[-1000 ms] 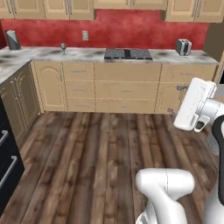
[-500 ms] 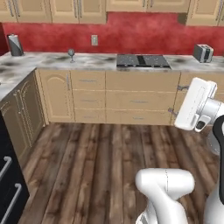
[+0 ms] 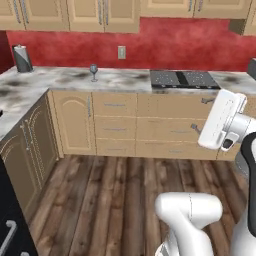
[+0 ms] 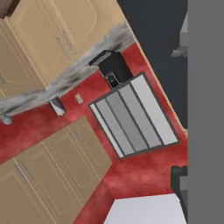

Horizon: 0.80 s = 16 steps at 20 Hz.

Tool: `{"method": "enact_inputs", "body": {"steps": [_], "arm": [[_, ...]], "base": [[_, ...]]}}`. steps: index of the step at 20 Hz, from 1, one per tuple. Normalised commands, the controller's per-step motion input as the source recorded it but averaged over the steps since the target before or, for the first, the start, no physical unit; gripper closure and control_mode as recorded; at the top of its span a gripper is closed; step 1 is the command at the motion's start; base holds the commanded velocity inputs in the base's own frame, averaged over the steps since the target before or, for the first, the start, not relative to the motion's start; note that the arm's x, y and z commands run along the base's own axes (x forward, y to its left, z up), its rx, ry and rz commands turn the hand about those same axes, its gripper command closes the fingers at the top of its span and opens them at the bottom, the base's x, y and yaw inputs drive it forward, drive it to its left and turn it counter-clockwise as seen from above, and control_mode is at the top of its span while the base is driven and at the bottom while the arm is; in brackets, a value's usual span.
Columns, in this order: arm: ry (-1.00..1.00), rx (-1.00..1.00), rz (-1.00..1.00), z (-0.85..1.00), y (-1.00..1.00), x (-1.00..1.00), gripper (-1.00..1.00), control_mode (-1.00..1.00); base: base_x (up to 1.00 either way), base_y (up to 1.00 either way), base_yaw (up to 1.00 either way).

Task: Retrieve the wine glasses from the counter and place one next to each plate.

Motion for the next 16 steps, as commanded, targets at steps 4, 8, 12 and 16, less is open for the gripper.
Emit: {"method": "enact_inputs", "body": {"steps": [4, 8, 12, 16], "arm": [[0.00, 0.00, 0.00, 0.00, 0.00, 0.00, -1.00, 1.00], [0.00, 0.00, 0.00, 0.00, 0.00, 0.00, -1.00, 1.00], [0.00, 0.00, 0.00, 0.00, 0.00, 0.00, -1.00, 1.00], [0.00, 0.00, 0.00, 0.00, 0.00, 0.00, -1.00, 1.00]], "base": [[1.00, 0.24, 0.01], [1.00, 0.41, 0.03], [1.00, 0.54, 0.00], [1.00, 0.22, 0.00]]}}
